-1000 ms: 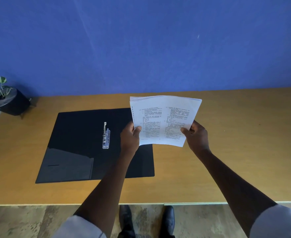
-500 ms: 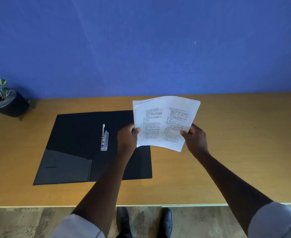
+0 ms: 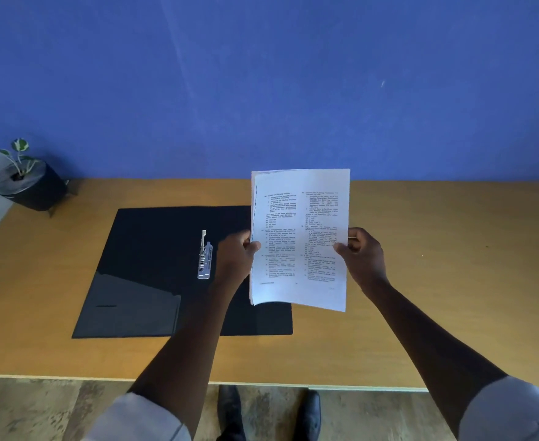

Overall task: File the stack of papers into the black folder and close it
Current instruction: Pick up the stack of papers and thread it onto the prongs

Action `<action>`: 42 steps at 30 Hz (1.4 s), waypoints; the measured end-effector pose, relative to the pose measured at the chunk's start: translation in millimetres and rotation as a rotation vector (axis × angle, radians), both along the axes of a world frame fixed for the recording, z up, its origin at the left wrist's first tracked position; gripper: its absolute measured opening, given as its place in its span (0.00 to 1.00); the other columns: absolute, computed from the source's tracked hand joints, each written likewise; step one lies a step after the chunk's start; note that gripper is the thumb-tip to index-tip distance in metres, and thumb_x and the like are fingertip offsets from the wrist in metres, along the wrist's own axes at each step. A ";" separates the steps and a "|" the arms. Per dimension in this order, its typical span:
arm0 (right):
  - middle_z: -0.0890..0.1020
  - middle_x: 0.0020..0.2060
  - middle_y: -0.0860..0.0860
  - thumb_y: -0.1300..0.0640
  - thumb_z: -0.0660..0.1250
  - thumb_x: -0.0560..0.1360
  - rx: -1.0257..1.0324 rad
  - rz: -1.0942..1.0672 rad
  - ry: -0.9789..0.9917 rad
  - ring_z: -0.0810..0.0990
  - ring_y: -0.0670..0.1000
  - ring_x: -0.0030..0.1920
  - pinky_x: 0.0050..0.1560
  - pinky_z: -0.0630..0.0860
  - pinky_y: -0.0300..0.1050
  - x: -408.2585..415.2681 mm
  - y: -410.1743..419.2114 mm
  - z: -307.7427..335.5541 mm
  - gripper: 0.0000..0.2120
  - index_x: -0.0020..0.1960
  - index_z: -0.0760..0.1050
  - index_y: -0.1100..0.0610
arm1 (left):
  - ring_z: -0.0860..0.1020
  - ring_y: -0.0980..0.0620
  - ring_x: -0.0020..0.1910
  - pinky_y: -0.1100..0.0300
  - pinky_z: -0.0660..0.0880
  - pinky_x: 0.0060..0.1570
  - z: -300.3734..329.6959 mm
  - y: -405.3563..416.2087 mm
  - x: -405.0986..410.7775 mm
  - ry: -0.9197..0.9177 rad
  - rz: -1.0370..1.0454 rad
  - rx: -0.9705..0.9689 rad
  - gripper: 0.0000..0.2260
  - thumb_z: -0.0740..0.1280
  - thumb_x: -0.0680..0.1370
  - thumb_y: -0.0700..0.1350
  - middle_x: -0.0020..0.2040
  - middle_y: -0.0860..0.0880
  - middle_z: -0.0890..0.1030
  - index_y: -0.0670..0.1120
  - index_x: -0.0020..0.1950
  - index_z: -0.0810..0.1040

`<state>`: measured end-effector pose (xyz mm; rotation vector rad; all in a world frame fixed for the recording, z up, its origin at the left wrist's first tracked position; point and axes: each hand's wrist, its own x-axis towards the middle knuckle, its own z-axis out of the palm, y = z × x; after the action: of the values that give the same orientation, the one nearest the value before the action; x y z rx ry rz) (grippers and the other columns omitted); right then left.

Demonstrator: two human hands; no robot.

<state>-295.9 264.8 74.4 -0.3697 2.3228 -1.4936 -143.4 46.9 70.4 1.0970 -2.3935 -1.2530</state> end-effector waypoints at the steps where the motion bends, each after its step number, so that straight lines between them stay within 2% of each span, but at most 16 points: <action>1: 0.86 0.46 0.45 0.61 0.71 0.75 0.001 0.019 -0.024 0.86 0.45 0.46 0.45 0.84 0.48 2.0 -3.6 -3.2 0.08 0.52 0.78 0.53 | 0.73 0.55 0.29 0.64 0.67 0.31 -2.1 -4.7 3.3 -0.012 -0.003 0.009 0.04 0.67 0.78 0.41 0.34 0.50 0.80 0.46 0.47 0.82; 3: 0.87 0.46 0.46 0.59 0.72 0.74 0.010 0.062 -0.080 0.86 0.49 0.47 0.45 0.85 0.53 6.5 -10.9 -9.2 0.07 0.50 0.78 0.51 | 0.77 0.51 0.32 0.59 0.72 0.34 -5.5 -12.7 10.4 -0.051 0.008 0.016 0.04 0.68 0.78 0.42 0.38 0.46 0.83 0.45 0.49 0.82; 5: 0.87 0.45 0.47 0.59 0.72 0.74 0.019 0.096 -0.139 0.86 0.51 0.46 0.45 0.85 0.58 10.9 -18.4 -16.1 0.07 0.50 0.78 0.51 | 0.82 0.51 0.39 0.56 0.77 0.40 -9.8 -19.7 18.7 -0.082 0.033 0.047 0.05 0.69 0.78 0.42 0.42 0.48 0.85 0.45 0.52 0.83; 9: 0.87 0.45 0.49 0.61 0.72 0.74 0.048 0.138 -0.233 0.87 0.52 0.45 0.44 0.84 0.62 22.5 -33.4 -28.2 0.08 0.51 0.79 0.52 | 0.82 0.53 0.44 0.66 0.74 0.37 -24.8 -34.6 39.0 -0.129 0.052 0.125 0.08 0.70 0.77 0.42 0.46 0.53 0.84 0.44 0.55 0.83; 11: 0.87 0.45 0.50 0.61 0.72 0.74 0.059 0.161 -0.258 0.87 0.54 0.45 0.44 0.84 0.64 26.6 -40.9 -36.2 0.09 0.51 0.79 0.51 | 0.83 0.51 0.45 0.64 0.75 0.38 -36.7 -44.5 49.3 -0.189 0.035 0.161 0.09 0.70 0.76 0.42 0.46 0.51 0.85 0.44 0.56 0.82; 14: 0.87 0.44 0.51 0.61 0.73 0.73 0.077 0.186 -0.287 0.87 0.55 0.45 0.45 0.83 0.66 30.2 -49.9 -45.0 0.09 0.51 0.79 0.51 | 0.84 0.49 0.45 0.54 0.82 0.47 -45.5 -52.4 62.6 -0.243 0.044 0.223 0.11 0.71 0.75 0.42 0.47 0.48 0.86 0.43 0.58 0.81; 16: 0.87 0.44 0.51 0.61 0.73 0.74 0.089 0.194 -0.298 0.87 0.55 0.45 0.46 0.83 0.65 31.6 -54.6 -49.5 0.09 0.52 0.79 0.52 | 0.84 0.47 0.45 0.49 0.82 0.50 -50.7 -57.1 69.4 -0.250 0.077 0.226 0.11 0.71 0.74 0.43 0.47 0.47 0.86 0.44 0.56 0.82; 20: 0.87 0.43 0.52 0.64 0.73 0.74 0.084 0.193 -0.327 0.87 0.55 0.45 0.48 0.84 0.61 33.7 -63.2 -56.8 0.08 0.51 0.79 0.54 | 0.84 0.45 0.46 0.47 0.82 0.52 -62.1 -64.1 80.1 -0.270 0.133 0.287 0.02 0.71 0.75 0.44 0.46 0.46 0.85 0.48 0.46 0.81; 23: 0.87 0.44 0.53 0.65 0.73 0.74 0.071 0.195 -0.357 0.87 0.56 0.45 0.47 0.84 0.59 35.3 -68.9 -61.1 0.08 0.51 0.79 0.56 | 0.83 0.47 0.38 0.47 0.83 0.48 -69.1 -64.3 88.3 -0.257 0.212 0.363 0.05 0.71 0.75 0.42 0.40 0.44 0.84 0.49 0.39 0.79; 26: 0.87 0.45 0.55 0.65 0.72 0.74 0.065 0.189 -0.379 0.87 0.57 0.46 0.43 0.85 0.54 36.3 -73.3 -64.1 0.09 0.53 0.78 0.58 | 0.80 0.48 0.35 0.49 0.84 0.45 -72.2 -62.0 95.4 -0.273 0.251 0.426 0.06 0.70 0.76 0.40 0.38 0.42 0.82 0.45 0.39 0.79; 29: 0.86 0.45 0.55 0.66 0.72 0.75 0.050 0.173 -0.407 0.86 0.56 0.44 0.35 0.81 0.45 37.7 -77.1 -66.2 0.09 0.53 0.78 0.59 | 0.79 0.49 0.34 0.52 0.83 0.42 -74.7 -61.8 99.8 -0.290 0.246 0.430 0.05 0.71 0.76 0.39 0.35 0.43 0.81 0.43 0.40 0.81; 34: 0.86 0.47 0.56 0.66 0.71 0.75 0.032 0.178 -0.443 0.85 0.55 0.45 0.32 0.78 0.41 41.2 -82.8 -71.4 0.10 0.56 0.77 0.60 | 0.79 0.49 0.31 0.49 0.84 0.42 -78.7 -66.6 103.9 -0.294 0.260 0.384 0.06 0.70 0.76 0.39 0.32 0.46 0.80 0.44 0.38 0.81; 38: 0.86 0.48 0.56 0.66 0.71 0.75 0.018 0.182 -0.449 0.85 0.54 0.44 0.30 0.77 0.37 44.1 -87.8 -73.8 0.11 0.57 0.77 0.61 | 0.84 0.43 0.36 0.47 0.84 0.43 -81.8 -70.7 107.2 -0.314 0.251 0.318 0.08 0.71 0.75 0.41 0.33 0.44 0.83 0.48 0.35 0.81; 42: 0.86 0.48 0.56 0.67 0.71 0.75 0.003 0.173 -0.469 0.85 0.55 0.44 0.30 0.77 0.38 44.4 -91.4 -78.3 0.11 0.57 0.77 0.62 | 0.84 0.40 0.44 0.45 0.83 0.47 -87.4 -73.1 109.1 -0.300 0.260 0.286 0.03 0.72 0.74 0.42 0.41 0.40 0.85 0.44 0.42 0.83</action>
<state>-251.5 173.3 -3.9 -0.1873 1.8751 -1.3245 -34.3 -26.2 -17.0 1.7294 -2.2120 -1.4528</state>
